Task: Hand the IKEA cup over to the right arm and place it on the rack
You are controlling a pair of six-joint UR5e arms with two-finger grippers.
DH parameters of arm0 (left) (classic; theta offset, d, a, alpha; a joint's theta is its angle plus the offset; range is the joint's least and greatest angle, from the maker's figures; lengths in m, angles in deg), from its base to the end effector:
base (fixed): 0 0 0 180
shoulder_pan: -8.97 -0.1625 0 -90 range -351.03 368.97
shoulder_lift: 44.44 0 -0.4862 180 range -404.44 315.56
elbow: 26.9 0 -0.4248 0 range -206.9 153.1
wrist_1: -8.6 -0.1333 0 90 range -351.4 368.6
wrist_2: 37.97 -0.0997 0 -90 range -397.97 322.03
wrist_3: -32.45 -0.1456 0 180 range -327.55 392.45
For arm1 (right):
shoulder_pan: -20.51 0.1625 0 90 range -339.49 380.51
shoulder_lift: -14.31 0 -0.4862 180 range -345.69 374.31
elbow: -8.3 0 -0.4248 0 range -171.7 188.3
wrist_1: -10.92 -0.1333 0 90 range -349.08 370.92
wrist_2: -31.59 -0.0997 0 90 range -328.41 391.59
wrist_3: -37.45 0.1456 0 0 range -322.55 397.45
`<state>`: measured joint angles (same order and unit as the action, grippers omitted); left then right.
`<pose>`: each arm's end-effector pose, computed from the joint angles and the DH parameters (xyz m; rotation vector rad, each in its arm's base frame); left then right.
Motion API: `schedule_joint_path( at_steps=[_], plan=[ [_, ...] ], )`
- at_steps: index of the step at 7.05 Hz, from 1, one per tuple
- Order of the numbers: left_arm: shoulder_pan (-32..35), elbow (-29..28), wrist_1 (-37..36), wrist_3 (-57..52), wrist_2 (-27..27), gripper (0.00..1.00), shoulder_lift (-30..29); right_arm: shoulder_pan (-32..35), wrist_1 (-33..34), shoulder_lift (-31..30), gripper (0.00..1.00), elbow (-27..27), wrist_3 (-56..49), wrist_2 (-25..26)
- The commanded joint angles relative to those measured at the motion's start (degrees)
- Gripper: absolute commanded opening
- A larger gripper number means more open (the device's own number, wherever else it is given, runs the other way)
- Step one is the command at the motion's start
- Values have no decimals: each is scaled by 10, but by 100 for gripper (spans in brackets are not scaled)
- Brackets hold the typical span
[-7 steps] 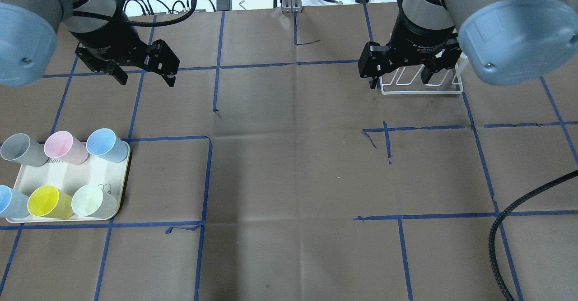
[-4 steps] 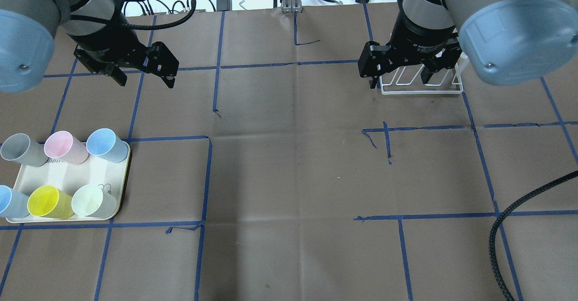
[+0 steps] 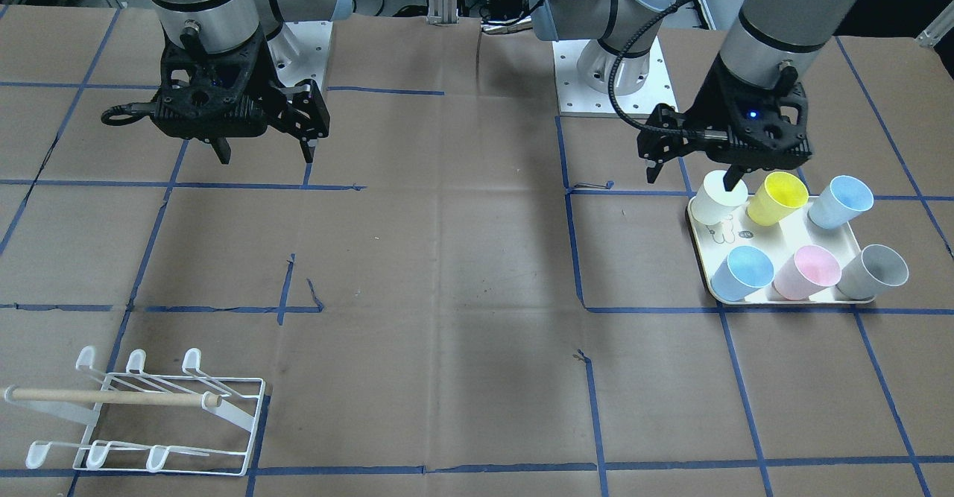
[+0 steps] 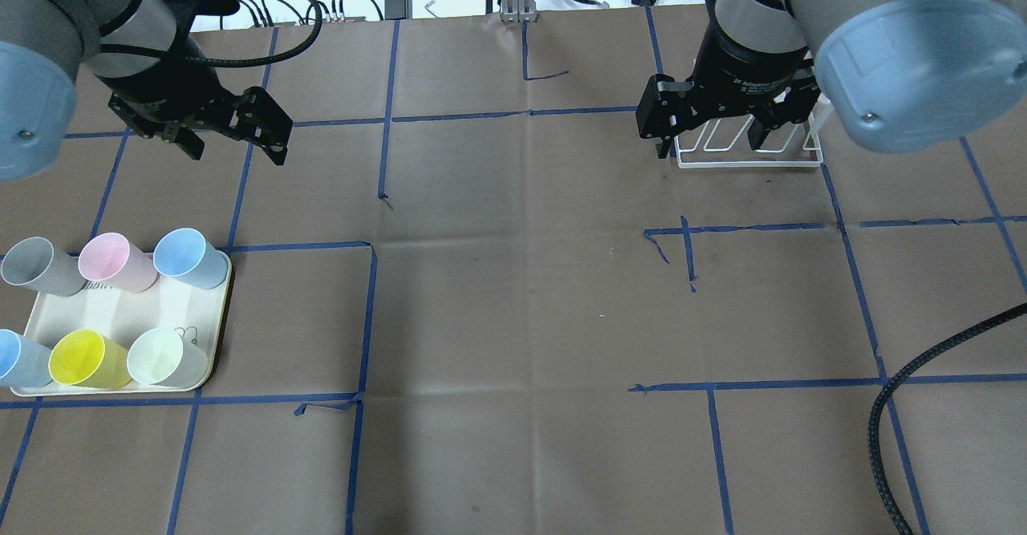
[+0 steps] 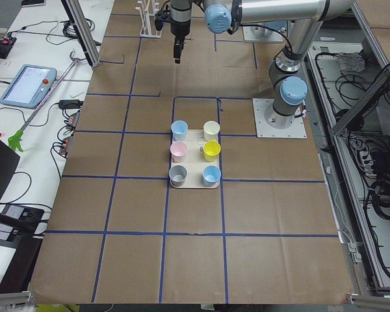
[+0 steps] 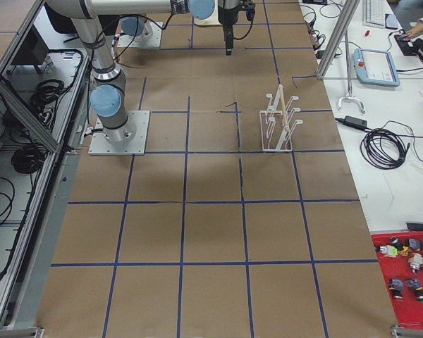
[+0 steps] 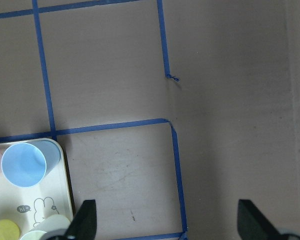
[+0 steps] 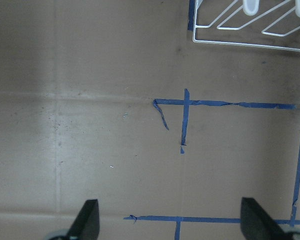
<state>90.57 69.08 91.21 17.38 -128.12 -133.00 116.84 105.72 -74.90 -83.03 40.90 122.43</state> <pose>-0.0558 -0.5319 0.4745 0.1819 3.1227 -0.0754 0.1896 -0.5199 0.4922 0.0781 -3.1291 0.0749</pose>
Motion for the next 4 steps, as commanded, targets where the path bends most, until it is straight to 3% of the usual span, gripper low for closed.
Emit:
schedule_joint_path(
  at_steps=[1, 2, 4],
  plan=[
    [-116, 48, -3, -114, 1, 100, 17, 0, -1, 0, 100, 0, 0, 0],
    [-170, 61, -21, -160, 2, 99, 16, 0, 1, 0, 100, 1, 0, 0],
    [-199, 73, -46, -183, 6, 99, 6, 1, 1, -3, 100, 3, 1, -3]
  ],
)
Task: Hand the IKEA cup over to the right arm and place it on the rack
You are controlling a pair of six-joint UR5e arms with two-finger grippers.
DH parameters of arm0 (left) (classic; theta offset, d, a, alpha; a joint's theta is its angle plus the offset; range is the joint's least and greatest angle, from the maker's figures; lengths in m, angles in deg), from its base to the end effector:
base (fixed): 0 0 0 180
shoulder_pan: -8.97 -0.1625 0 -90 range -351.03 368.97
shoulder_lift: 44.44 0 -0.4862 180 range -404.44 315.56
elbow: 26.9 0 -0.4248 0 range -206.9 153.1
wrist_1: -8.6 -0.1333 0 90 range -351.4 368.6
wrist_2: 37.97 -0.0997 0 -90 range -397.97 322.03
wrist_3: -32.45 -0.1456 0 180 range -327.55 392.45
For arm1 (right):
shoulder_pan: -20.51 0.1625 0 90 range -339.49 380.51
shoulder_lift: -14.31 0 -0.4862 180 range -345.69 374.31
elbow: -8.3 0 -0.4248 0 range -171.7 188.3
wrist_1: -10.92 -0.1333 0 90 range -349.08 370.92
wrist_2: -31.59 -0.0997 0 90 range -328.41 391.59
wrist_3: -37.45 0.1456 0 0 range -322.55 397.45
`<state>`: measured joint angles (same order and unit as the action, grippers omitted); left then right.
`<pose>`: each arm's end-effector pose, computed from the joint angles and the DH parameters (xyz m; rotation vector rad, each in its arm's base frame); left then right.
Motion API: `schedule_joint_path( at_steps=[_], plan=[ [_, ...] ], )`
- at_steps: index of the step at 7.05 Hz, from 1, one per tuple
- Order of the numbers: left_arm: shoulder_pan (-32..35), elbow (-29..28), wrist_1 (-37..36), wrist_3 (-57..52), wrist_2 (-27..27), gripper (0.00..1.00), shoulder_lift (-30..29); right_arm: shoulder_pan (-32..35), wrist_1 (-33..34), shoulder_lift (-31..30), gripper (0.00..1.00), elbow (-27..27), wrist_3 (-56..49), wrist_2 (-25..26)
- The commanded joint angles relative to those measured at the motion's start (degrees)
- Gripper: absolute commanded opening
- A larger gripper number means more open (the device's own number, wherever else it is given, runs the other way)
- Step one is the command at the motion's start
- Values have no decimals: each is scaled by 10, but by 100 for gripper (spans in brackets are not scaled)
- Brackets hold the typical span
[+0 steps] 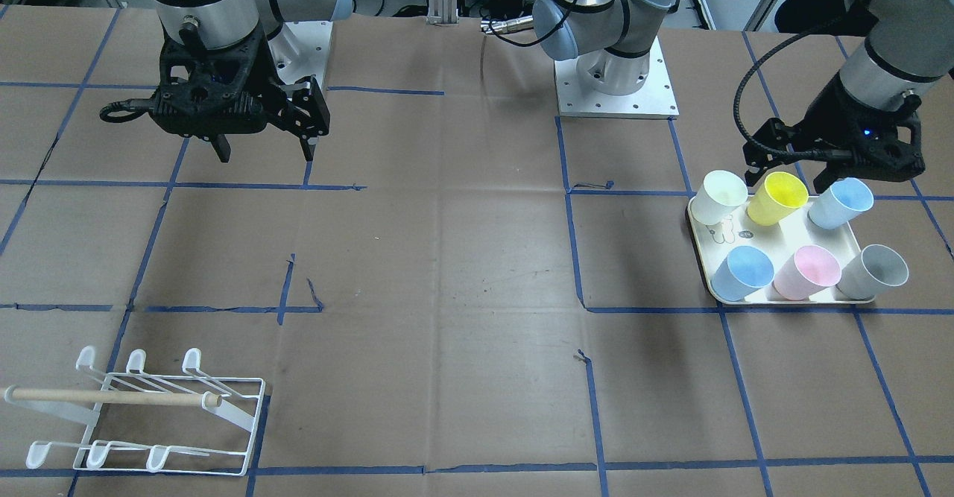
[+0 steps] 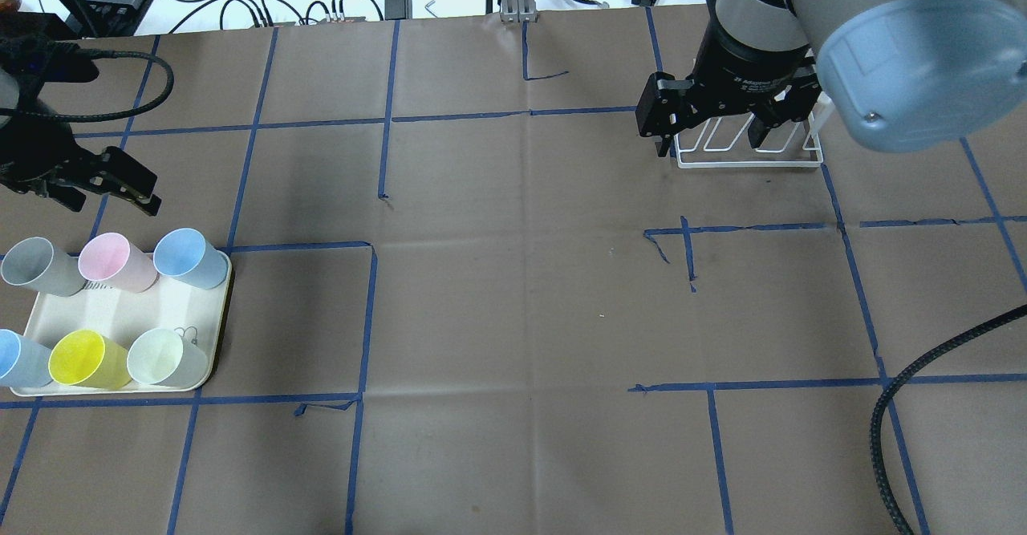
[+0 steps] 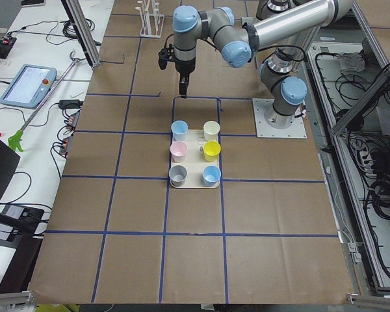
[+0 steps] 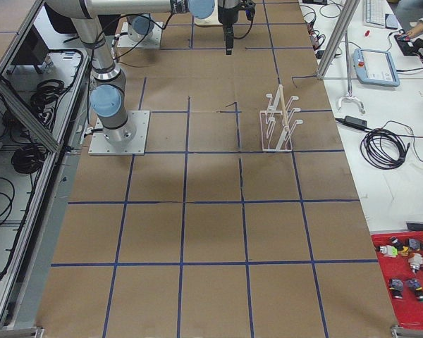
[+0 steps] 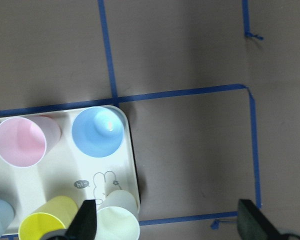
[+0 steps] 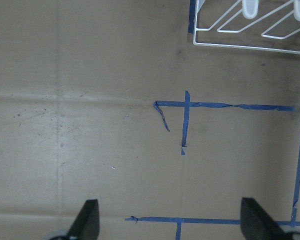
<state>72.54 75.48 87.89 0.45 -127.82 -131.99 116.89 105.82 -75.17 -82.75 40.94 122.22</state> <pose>0.1025 -0.5066 0.4308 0.1525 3.1335 -0.0206 0.1906 -0.5191 0.4975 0.0785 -3.1333 0.0923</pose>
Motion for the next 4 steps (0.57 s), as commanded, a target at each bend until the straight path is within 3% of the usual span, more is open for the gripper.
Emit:
schedule_joint_path(
  at_steps=[1, 4],
  plan=[
    [-15, 23, -37, 3, 4, 99, -10, 0, 1, 0, 100, -1, -1, 2],
    [-12, 99, -156, 37, 34, 99, -31, -1, 1, 1, 100, -2, -1, 3]
  ],
)
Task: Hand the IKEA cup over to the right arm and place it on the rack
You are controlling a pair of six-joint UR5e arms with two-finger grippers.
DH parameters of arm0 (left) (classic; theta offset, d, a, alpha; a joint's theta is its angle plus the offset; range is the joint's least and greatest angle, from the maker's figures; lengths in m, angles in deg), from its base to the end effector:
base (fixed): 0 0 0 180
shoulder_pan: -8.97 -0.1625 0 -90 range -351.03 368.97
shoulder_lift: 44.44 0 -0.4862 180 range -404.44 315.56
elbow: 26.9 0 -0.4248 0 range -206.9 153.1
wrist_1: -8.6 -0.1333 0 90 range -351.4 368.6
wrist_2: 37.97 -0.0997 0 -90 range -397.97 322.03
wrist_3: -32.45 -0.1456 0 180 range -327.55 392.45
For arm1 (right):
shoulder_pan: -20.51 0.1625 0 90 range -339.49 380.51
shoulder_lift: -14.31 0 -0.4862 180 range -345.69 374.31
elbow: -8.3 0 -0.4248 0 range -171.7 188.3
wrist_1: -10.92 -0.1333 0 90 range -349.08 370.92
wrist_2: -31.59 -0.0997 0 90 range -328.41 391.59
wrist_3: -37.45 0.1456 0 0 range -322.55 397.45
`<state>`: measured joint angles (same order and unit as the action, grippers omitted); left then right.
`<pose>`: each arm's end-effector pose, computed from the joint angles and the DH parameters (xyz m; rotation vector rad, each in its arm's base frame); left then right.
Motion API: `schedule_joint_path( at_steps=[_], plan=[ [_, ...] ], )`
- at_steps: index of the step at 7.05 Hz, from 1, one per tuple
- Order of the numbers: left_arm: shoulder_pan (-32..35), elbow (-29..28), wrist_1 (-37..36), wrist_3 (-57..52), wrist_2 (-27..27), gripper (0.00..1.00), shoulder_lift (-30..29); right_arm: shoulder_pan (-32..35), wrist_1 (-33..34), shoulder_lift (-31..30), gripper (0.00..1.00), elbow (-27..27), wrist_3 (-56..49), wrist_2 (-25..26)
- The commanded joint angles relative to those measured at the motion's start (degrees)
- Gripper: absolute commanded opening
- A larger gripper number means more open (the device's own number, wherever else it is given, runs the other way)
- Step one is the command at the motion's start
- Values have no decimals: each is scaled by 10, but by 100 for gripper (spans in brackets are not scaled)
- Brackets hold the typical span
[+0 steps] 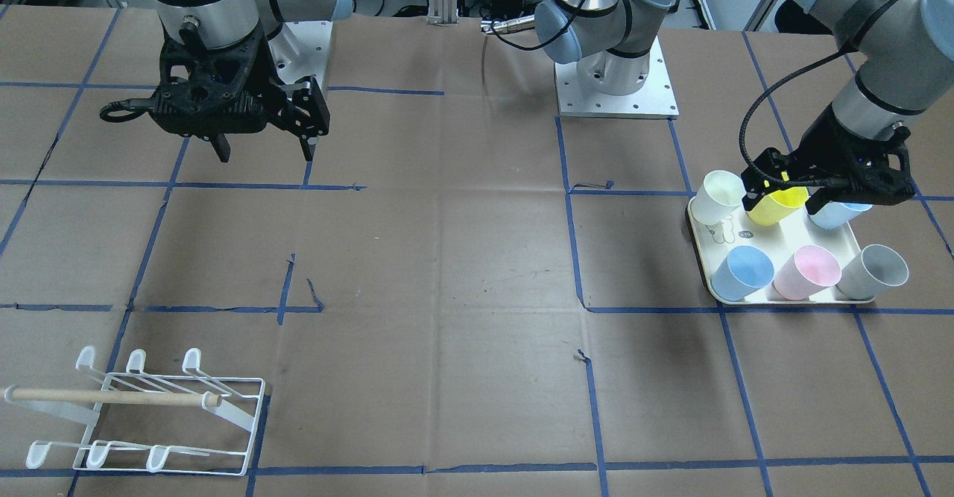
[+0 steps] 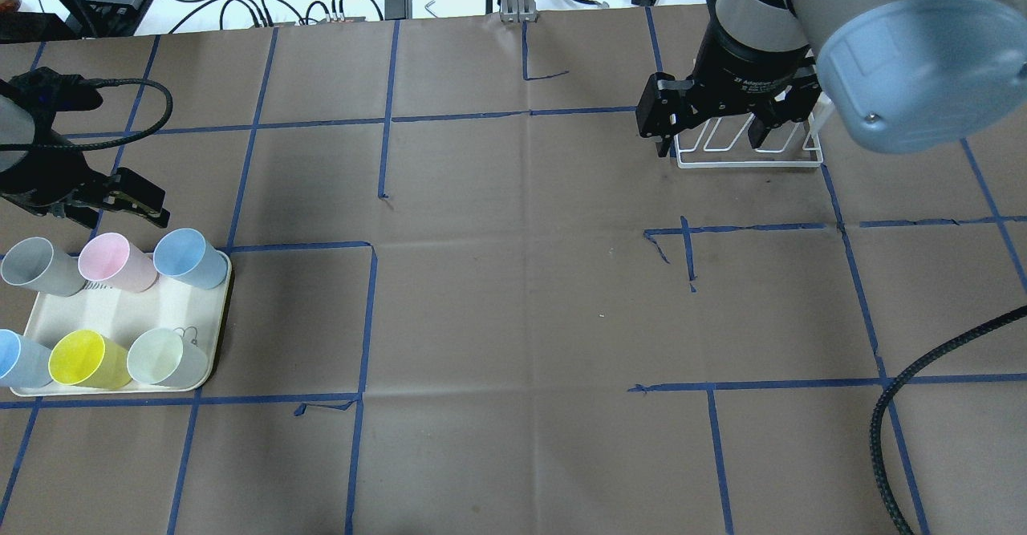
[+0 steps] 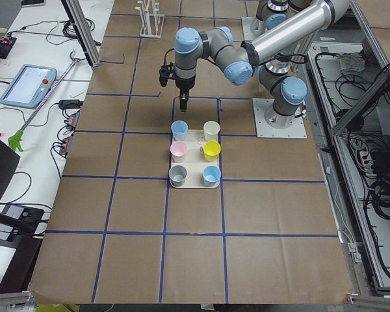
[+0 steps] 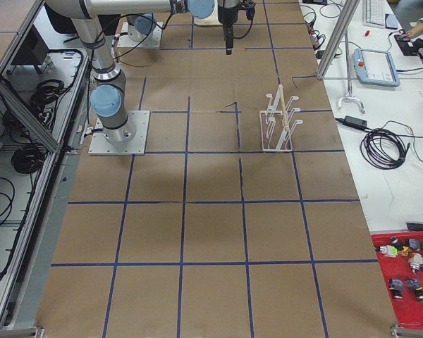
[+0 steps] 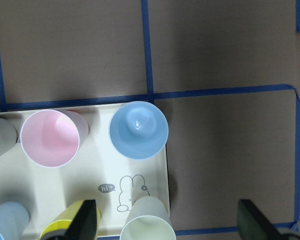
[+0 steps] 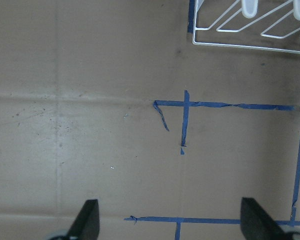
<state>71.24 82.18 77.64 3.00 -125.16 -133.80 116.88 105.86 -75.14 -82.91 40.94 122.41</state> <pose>0.1100 -0.5111 0.3734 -0.0485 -3.1177 0.0968 0.1900 -0.5190 0.4958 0.0781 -3.1299 0.0885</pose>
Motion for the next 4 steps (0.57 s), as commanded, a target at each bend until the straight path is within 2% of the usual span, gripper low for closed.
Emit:
schedule_joint_path(
  at_steps=[1, 4],
  plan=[
    [7, 44, -95, 33, 6, 99, -41, 0, 1, 1, 100, 0, 0, 1],
    [20, 75, -174, 33, 0, 99, -99, 0, 0, 2, 100, 0, 0, 1]
  ],
)
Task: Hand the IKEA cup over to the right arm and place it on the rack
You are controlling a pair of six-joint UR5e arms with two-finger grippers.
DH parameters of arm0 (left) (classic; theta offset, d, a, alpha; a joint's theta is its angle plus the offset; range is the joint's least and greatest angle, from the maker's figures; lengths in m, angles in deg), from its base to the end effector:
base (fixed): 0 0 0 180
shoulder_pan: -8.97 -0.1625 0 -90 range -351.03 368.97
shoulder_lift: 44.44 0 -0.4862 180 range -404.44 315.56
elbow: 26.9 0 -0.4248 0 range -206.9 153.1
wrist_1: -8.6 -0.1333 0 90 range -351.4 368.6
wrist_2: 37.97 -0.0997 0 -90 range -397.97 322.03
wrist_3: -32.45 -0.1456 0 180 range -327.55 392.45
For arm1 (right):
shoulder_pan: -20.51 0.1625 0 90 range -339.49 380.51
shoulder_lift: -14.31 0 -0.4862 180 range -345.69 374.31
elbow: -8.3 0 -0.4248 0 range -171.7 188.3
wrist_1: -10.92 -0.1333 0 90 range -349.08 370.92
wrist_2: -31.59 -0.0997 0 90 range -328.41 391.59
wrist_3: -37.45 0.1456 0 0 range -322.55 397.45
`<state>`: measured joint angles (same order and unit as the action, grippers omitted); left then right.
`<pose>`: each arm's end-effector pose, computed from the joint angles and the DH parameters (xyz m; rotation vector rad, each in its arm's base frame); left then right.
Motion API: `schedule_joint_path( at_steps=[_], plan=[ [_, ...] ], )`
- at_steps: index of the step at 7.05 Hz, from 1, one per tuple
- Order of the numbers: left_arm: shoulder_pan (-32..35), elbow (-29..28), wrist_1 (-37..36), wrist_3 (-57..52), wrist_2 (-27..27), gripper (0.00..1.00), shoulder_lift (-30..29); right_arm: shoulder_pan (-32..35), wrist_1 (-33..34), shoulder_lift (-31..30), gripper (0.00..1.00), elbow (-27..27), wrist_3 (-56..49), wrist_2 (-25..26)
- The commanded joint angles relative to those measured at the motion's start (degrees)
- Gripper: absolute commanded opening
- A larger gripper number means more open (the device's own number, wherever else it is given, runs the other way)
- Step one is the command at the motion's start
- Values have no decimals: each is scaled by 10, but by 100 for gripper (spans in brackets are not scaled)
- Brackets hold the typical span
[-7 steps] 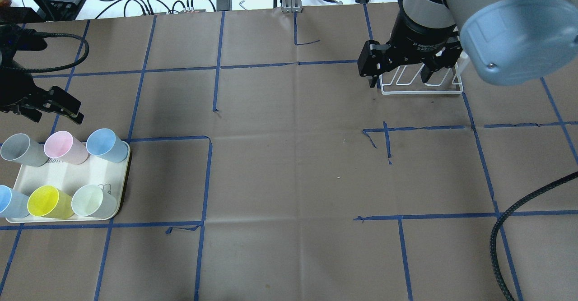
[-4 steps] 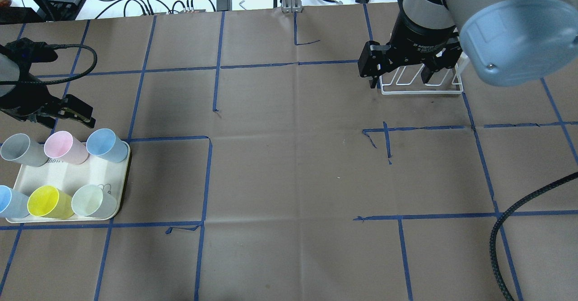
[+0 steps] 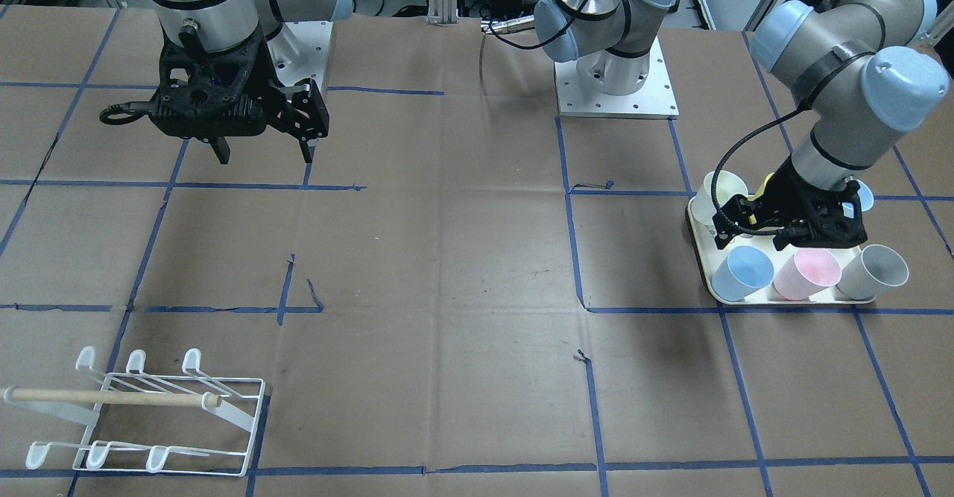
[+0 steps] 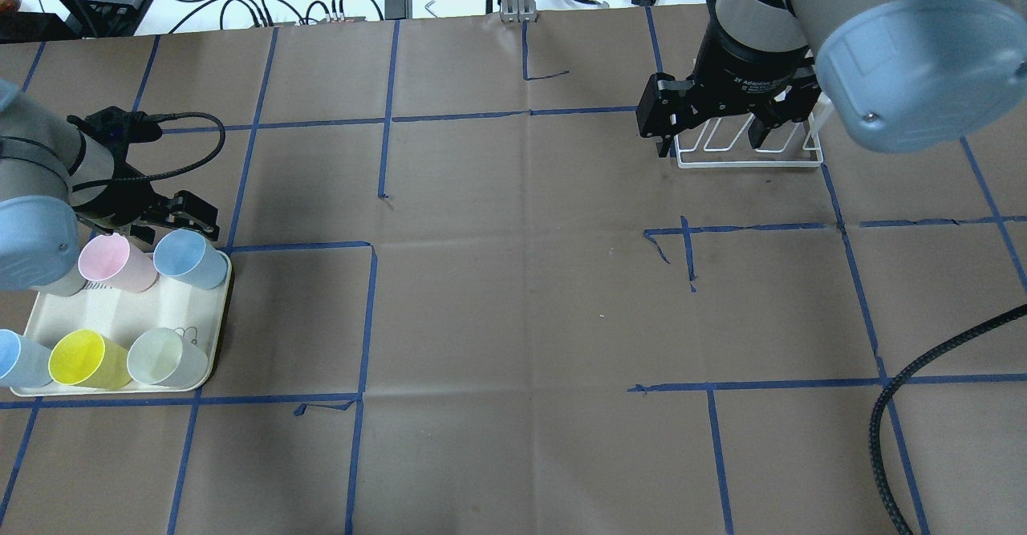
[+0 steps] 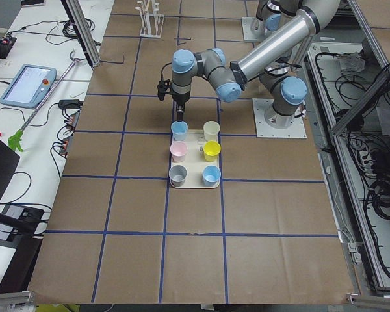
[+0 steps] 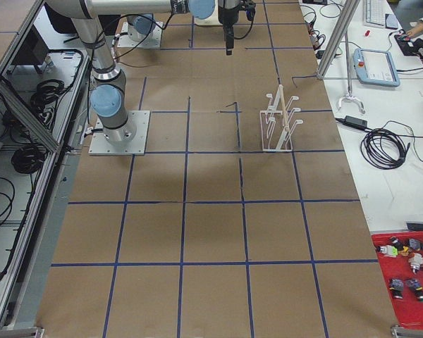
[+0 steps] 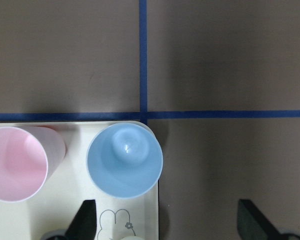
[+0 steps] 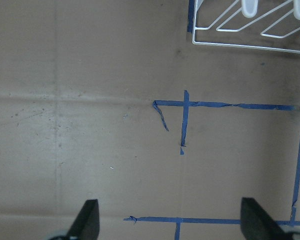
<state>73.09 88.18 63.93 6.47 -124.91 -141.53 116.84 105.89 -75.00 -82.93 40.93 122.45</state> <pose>0.1025 -0.5344 0.2779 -0.0045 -3.1111 0.0974 0.1896 -0.5200 0.4944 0.0772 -3.1291 0.0850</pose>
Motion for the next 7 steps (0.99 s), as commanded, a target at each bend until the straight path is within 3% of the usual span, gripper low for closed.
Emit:
schedule_joint_path(
  at_steps=[1, 5, 6, 7],
  plan=[
    [1, 21, -57, -4, -3, 99, -33, 0, 0, -2, 100, 0, 0, -2],
    [0, 24, -69, -6, -15, 99, -51, 0, 1, 1, 100, 0, 1, -8],
    [0, 23, -69, -7, -16, 90, -50, 0, 44, 0, 100, -1, 1, -9],
    [0, 22, -69, -7, -16, 67, -48, 0, 81, 0, 100, -4, 2, -6]
  ],
)
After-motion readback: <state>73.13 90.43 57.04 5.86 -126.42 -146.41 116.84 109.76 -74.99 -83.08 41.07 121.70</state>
